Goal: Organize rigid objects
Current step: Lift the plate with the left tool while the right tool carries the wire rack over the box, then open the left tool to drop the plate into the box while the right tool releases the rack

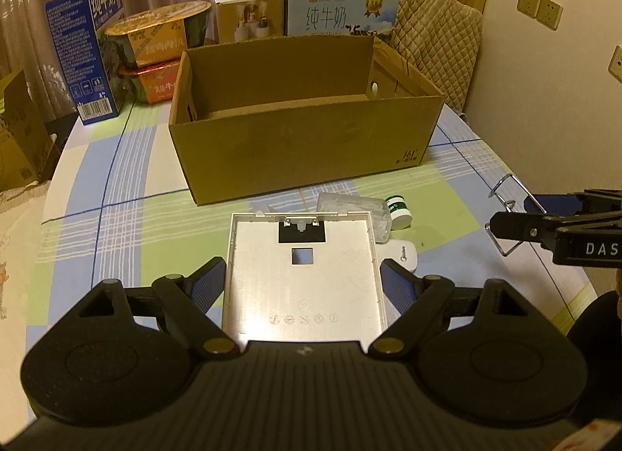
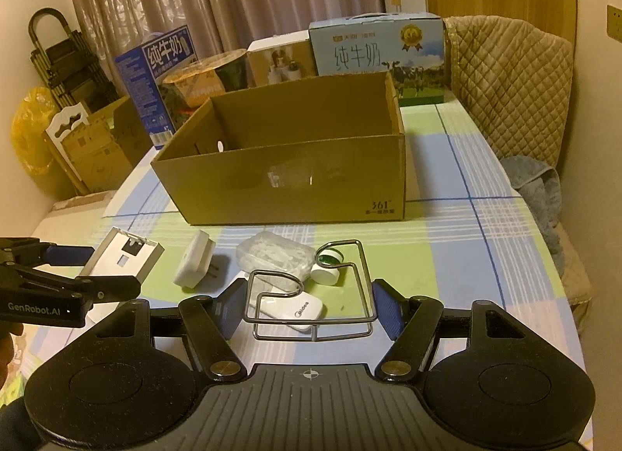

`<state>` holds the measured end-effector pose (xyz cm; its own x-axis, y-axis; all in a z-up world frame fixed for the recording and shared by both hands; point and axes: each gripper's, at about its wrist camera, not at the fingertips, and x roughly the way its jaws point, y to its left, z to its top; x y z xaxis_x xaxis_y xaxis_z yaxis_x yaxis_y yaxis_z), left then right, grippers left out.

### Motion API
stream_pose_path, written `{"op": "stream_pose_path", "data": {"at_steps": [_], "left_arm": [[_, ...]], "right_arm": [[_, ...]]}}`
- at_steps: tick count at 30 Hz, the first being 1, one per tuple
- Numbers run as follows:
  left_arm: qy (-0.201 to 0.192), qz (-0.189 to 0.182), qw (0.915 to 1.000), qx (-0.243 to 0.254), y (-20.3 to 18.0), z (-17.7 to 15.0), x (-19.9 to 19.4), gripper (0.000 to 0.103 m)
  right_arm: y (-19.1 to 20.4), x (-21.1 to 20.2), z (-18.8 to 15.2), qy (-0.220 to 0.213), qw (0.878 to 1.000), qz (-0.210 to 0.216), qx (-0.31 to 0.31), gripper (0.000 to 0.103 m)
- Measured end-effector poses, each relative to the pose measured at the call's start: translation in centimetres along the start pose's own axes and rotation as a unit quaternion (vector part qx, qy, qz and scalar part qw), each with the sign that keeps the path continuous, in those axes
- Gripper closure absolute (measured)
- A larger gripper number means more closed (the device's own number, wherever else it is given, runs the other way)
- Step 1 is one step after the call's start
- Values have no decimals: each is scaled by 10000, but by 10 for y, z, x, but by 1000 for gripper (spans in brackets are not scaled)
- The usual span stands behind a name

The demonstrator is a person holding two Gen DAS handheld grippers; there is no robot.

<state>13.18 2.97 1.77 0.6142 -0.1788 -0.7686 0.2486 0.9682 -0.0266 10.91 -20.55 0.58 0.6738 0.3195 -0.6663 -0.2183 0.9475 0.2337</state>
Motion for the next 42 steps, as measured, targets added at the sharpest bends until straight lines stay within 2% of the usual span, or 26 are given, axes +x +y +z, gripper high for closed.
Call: {"op": "stream_pose_path", "data": {"at_steps": [11, 16, 22, 31, 35, 42], "left_arm": [[-115, -42, 9999, 20, 2, 15, -2, 21], [-256, -31, 9996, 116, 7, 39, 0, 21], [-494, -27, 9987, 139, 20, 87, 11, 21], [-548, -3, 9985, 2, 44, 159, 64, 21], [-440, -24, 9990, -106, 52, 175, 96, 21], [-223, -103, 9995, -214, 56, 182, 142, 21]], "right_arm": [[0, 0, 10, -39, 10000, 10, -44, 38], [0, 5, 39, -174, 9998, 78, -100, 38], [-3, 23, 95, -410, 9988, 131, -248, 38], [-22, 89, 167, -317, 9991, 58, -278, 38], [-28, 119, 178, -166, 9995, 64, -248, 38], [-38, 160, 177, 74, 9998, 68, -156, 38]]}}
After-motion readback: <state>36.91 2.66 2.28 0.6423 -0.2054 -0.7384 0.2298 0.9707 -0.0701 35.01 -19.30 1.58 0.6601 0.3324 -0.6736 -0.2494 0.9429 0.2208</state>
